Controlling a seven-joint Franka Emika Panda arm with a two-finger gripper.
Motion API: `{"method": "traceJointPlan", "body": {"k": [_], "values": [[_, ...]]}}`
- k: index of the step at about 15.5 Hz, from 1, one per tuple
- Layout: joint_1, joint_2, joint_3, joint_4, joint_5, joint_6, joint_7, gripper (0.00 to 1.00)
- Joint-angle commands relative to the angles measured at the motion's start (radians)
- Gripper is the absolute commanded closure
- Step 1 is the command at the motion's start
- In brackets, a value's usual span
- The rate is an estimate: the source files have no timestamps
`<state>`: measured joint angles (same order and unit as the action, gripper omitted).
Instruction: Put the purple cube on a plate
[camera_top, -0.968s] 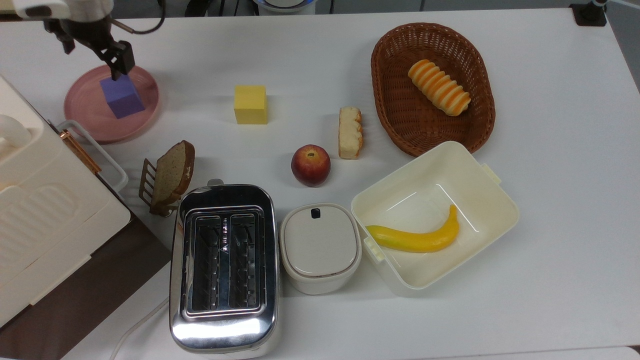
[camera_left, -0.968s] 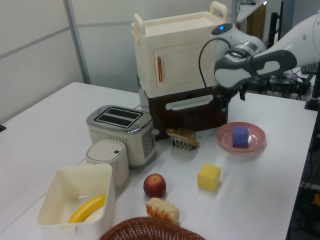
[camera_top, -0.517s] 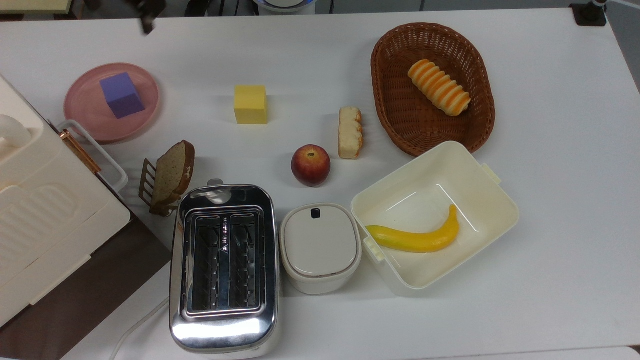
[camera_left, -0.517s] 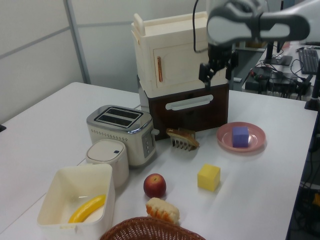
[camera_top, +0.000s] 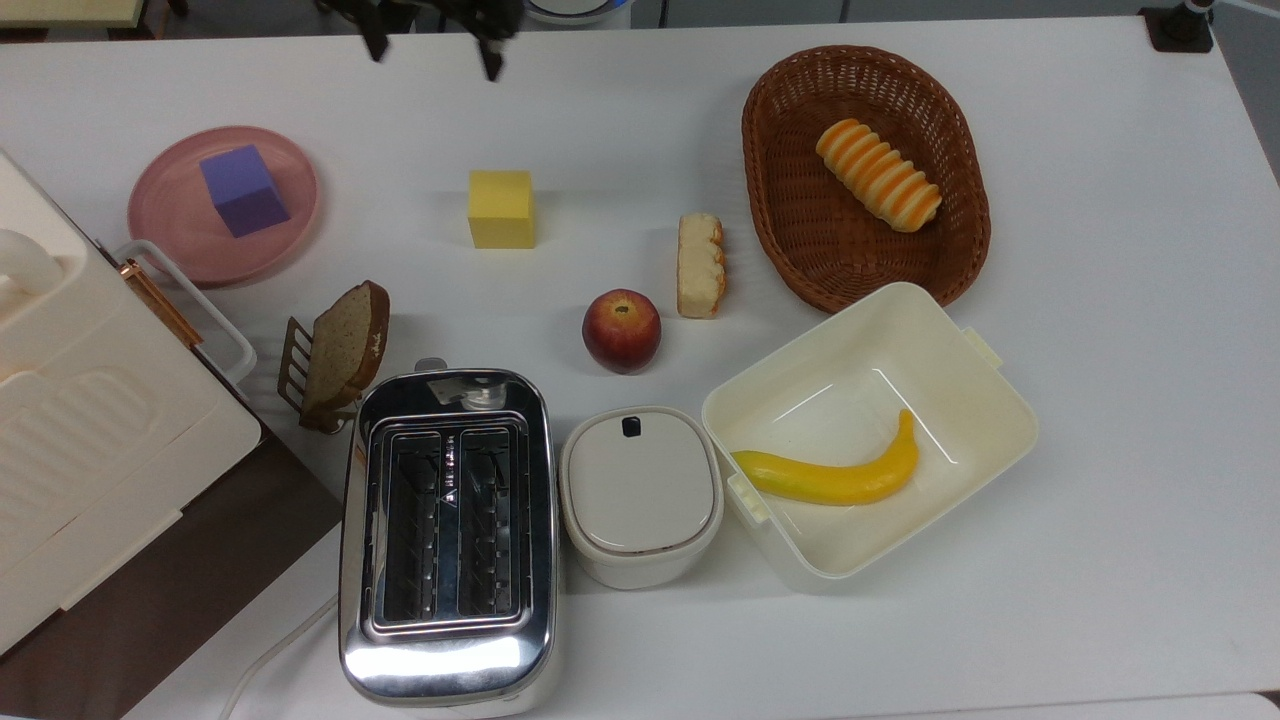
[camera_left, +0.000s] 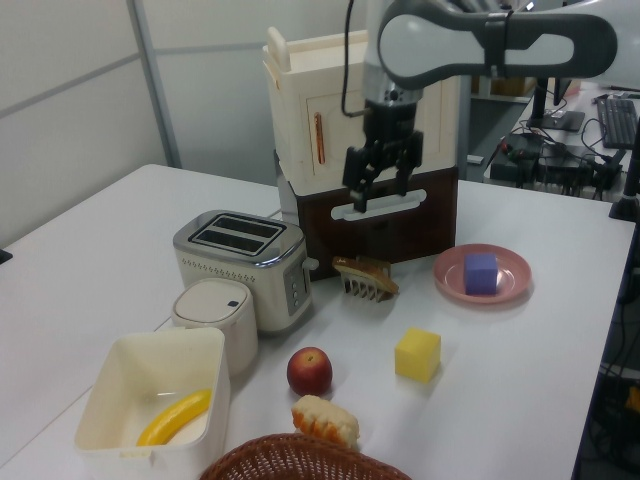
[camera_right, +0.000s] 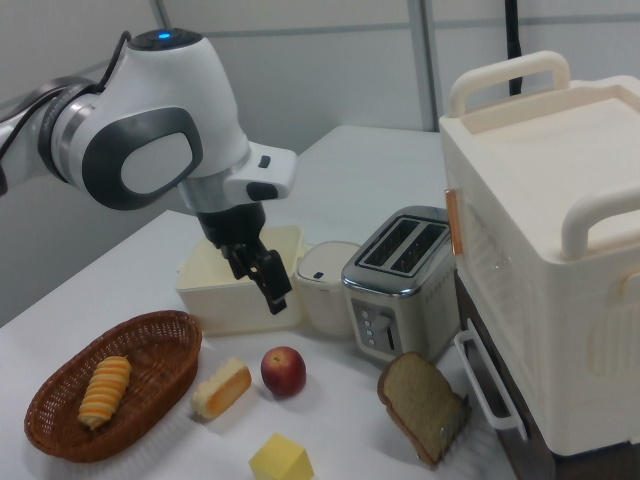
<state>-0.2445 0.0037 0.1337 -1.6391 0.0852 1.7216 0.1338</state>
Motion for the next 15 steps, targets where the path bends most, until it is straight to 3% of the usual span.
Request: {"method": "traceJointPlan", "body": {"k": [1, 3, 5, 6, 15], "values": [[0.117, -0.005, -0.034, -0.001, 0.011, -0.01, 0.032, 0.0], [0.17, -0.002, -0.077, -0.007, 0.008, -0.011, 0.027, 0.0], [0.278, -0.004, -0.184, -0.005, 0.01, -0.013, 0.02, 0.0], [0.304, -0.004, -0.21, -0.005, 0.01, -0.013, 0.017, 0.0], [0.301, -0.004, -0.23, -0.005, 0.007, -0.005, -0.026, 0.0]]}}
